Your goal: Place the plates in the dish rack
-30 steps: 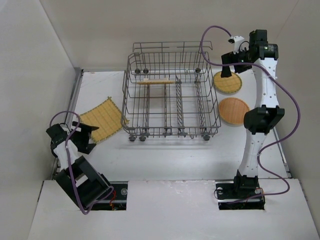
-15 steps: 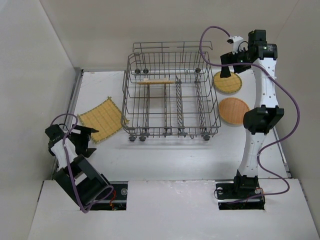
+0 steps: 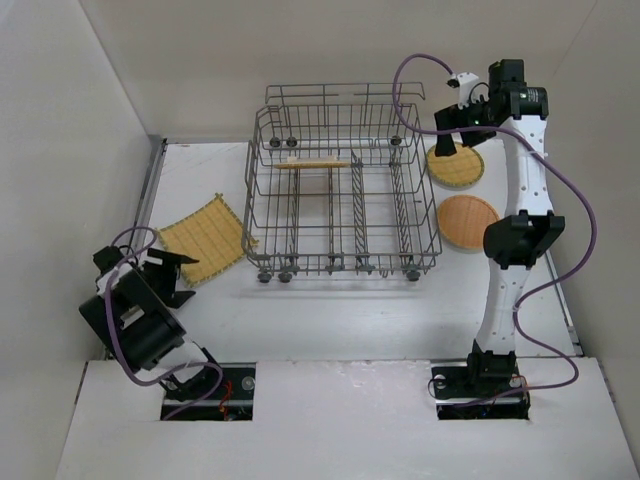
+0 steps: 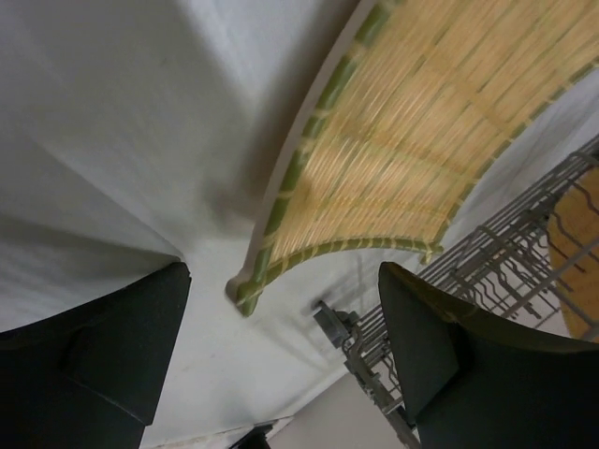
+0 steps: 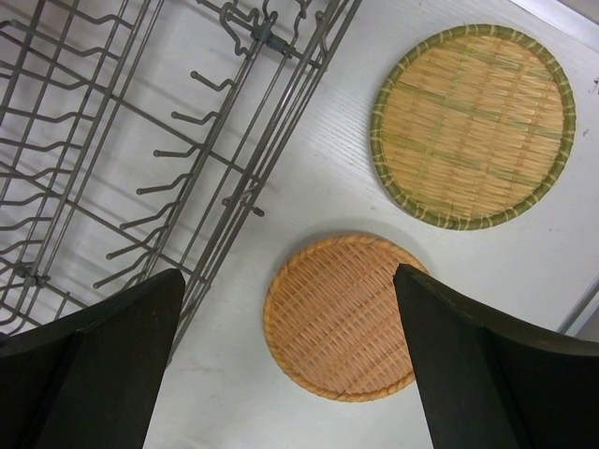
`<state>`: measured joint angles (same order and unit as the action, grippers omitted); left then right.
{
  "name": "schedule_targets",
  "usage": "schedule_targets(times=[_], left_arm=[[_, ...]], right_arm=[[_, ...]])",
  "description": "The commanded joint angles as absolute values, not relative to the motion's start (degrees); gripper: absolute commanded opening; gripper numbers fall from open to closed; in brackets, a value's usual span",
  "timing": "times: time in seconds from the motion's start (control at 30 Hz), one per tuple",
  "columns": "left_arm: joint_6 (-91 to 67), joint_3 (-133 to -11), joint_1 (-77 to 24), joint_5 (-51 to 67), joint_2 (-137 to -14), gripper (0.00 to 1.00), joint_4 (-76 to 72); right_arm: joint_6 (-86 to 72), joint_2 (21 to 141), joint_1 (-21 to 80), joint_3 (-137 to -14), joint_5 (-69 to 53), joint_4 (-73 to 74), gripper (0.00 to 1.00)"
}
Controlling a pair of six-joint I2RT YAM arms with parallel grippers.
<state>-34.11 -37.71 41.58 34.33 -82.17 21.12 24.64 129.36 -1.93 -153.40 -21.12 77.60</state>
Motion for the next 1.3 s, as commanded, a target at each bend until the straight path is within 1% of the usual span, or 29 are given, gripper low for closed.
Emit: schedule_targets(times=[0.0, 0.2, 0.23, 0.3, 0.43, 0.53, 0.63, 0.67, 0.77, 0.9, 1.03, 1.1, 1.27], left_arm=[[-33.9, -40.0, 41.1, 38.0, -86.6, 0.8, 12.1], [-37.3, -41.4, 39.6, 44.9, -95.2, 0.77, 1.4], [-37.9, -41.9, 39.1, 46.2, -96.8, 0.74, -0.2], [-38.8, -43.0, 38.1, 47.3, -99.4, 0.65, -2.6], [-39.4, -47.2, 37.1, 48.0, -104.4, 0.47, -2.9], [-39.9, -49.1, 36.3, 48.2, -106.1, 0.37, -3.5], [-40.2, -49.5, 35.2, 47.9, -106.9, 0.3, -4.3], [-40.2, -49.2, 34.9, 47.8, -107.0, 0.26, -5.0], [-40.2, -48.7, 34.8, 48.2, -107.5, 0.22, -6.1], [-40.3, -49.0, 34.8, 48.0, -107.7, 0.11, -6.9], [-40.1, -49.6, 34.3, 46.7, -104.5, 0.03, -7.0], [-39.6, -50.0, 33.7, 44.7, -101.9, 0.01, -6.8], [-37.6, -50.5, 32.6, 39.2, -94.8, 0.01, -5.9]], right_arm=[[24.6, 127.7, -1.2, -155.9, -20.6, 90.3, 1.0], [23.3, 126.8, -1.0, -155.9, -20.4, 90.3, 1.0], [23.0, 126.7, -1.0, -155.9, -20.4, 90.2, 1.0], [22.4, 126.4, -1.0, -155.9, -20.4, 89.9, 1.0], [21.4, 125.8, -1.2, -155.9, -20.4, 89.6, 1.0], [20.8, 125.3, -1.2, -155.9, -20.1, 89.5, 1.0], [20.1, 125.0, -1.2, -155.9, -20.0, 89.3, 1.0], [19.8, 124.9, -1.1, -155.9, -20.0, 89.3, 0.99], [18.9, 124.7, -1.0, -155.8, -20.0, 89.2, 0.99], [18.2, 124.4, -1.0, -155.1, -20.0, 89.0, 0.99], [17.9, 124.0, -1.0, -154.3, -20.0, 88.6, 0.98], [17.8, 123.5, -1.0, -153.2, -20.0, 87.8, 0.98], [17.7, 121.0, -0.4, -148.3, -20.3, 84.9, 0.98]])
